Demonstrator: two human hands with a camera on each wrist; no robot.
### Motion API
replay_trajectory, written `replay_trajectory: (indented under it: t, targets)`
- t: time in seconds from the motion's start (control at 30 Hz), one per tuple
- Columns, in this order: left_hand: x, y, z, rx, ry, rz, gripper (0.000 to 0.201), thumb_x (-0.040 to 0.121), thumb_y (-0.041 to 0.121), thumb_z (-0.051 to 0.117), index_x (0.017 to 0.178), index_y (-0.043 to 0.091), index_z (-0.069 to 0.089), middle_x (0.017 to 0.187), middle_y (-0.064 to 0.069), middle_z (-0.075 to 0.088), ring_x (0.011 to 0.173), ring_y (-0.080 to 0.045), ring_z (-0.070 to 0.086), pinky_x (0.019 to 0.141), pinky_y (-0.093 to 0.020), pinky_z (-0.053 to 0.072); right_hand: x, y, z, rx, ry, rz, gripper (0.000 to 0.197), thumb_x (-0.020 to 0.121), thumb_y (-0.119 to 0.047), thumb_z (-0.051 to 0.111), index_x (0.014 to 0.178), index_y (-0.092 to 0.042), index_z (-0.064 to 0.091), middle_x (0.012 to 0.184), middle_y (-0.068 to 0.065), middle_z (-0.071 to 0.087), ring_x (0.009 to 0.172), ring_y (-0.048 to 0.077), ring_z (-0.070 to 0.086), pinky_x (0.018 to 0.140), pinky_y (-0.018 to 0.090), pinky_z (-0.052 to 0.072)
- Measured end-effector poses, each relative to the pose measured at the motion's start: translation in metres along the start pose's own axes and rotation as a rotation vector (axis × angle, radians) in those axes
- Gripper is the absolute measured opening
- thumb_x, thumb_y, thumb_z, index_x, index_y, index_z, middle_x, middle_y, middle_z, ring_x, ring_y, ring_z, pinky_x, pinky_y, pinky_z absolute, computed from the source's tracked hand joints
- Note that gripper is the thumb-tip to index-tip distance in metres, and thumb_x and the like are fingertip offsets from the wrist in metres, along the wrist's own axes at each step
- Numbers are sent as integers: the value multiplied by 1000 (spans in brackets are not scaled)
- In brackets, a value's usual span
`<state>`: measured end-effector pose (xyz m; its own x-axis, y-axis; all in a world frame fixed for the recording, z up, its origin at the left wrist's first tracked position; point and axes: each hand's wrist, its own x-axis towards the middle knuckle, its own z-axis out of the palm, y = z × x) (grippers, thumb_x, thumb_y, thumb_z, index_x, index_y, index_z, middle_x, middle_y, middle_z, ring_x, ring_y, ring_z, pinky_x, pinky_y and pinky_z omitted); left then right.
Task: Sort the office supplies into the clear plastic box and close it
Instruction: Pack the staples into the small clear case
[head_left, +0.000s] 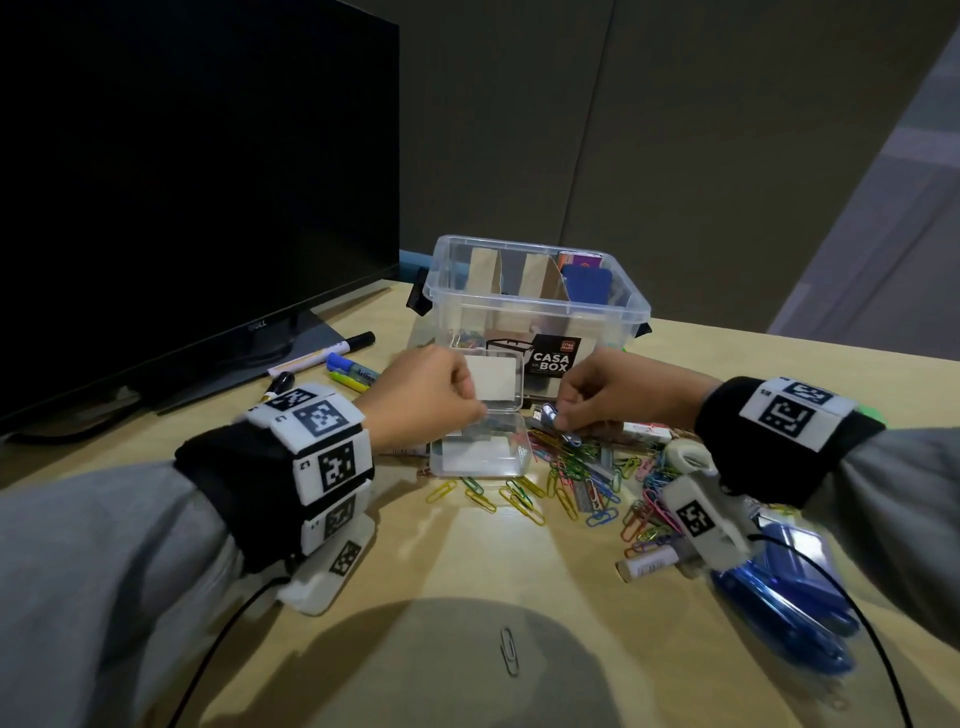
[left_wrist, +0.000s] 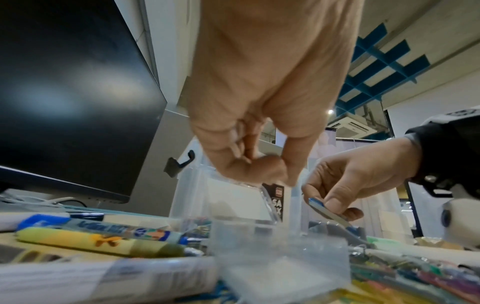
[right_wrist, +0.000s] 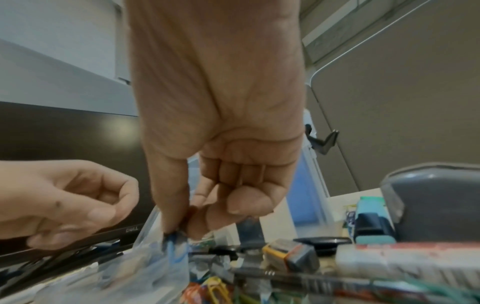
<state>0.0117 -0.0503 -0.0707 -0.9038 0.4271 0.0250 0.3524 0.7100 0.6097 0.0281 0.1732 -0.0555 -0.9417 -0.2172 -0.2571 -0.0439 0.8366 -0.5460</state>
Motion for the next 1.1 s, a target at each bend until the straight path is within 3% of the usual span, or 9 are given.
replay_trajectory:
  t: [0.1,0.2,0.43,0.53,0.63,0.7,0.83,0.93,1.1]
  targets:
    - [3,13,5,-218,-117,59,16,91,18,67,106,15,64,85,0,67,73,-11,66,65,-23,57,-4,-1,-5,36,-18,-37,25,86,-15,72,87,8,63,71,6,62,58,6,57,58,23,48]
    - [10,23,13,-334,-234,86,28,89,7,68,116,9,61,91,-9,73,74,-16,70,71,-28,60,-7,1,-8,61,-40,-78,14,83,-17,74,79,-5,68,69,7,62,62,15,55,62,32,46]
    - [19,44,24,-427,-211,95,13,81,1,75,92,5,69,75,-9,71,68,-18,69,75,-34,61,-13,13,-8,142,-10,-107,7,82,-16,75,80,-9,74,70,3,66,63,12,54,61,25,46]
    - [22,47,26,-425,-209,119,20,76,6,80,92,3,70,78,-9,71,74,-20,70,76,-35,60,-15,19,-8,196,9,-96,7,80,-16,75,79,-9,74,70,4,66,62,11,55,59,22,47]
    - [23,50,31,-373,-186,121,21,75,6,81,92,1,69,72,-5,69,65,-13,66,68,-29,59,-17,21,-9,219,17,-88,4,82,-16,74,79,-13,74,73,6,67,63,11,56,60,22,48]
    - [25,51,34,-269,-151,137,19,75,8,82,88,5,69,72,0,67,66,-11,64,68,-29,59,-14,26,-10,60,48,-80,2,84,-16,74,82,-16,74,76,2,69,64,9,58,64,26,51]
    - [27,51,37,-159,-94,156,18,75,8,80,84,11,66,77,5,64,68,-7,60,57,-18,46,-7,34,-8,-611,93,-55,4,80,-23,73,82,-25,71,78,-10,67,70,8,58,74,34,55]
    - [29,49,39,-167,-90,164,19,75,4,78,84,12,64,83,-1,69,69,-10,62,59,-24,51,-7,30,-4,-635,6,0,15,78,-37,77,81,-26,67,78,-8,66,68,9,57,68,27,51]
    - [32,42,44,-272,-64,122,18,80,-1,71,85,15,62,82,-8,69,65,-13,63,58,-26,54,-5,20,4,-673,-122,68,31,76,-47,77,92,-21,71,79,-9,64,72,10,57,77,34,55]
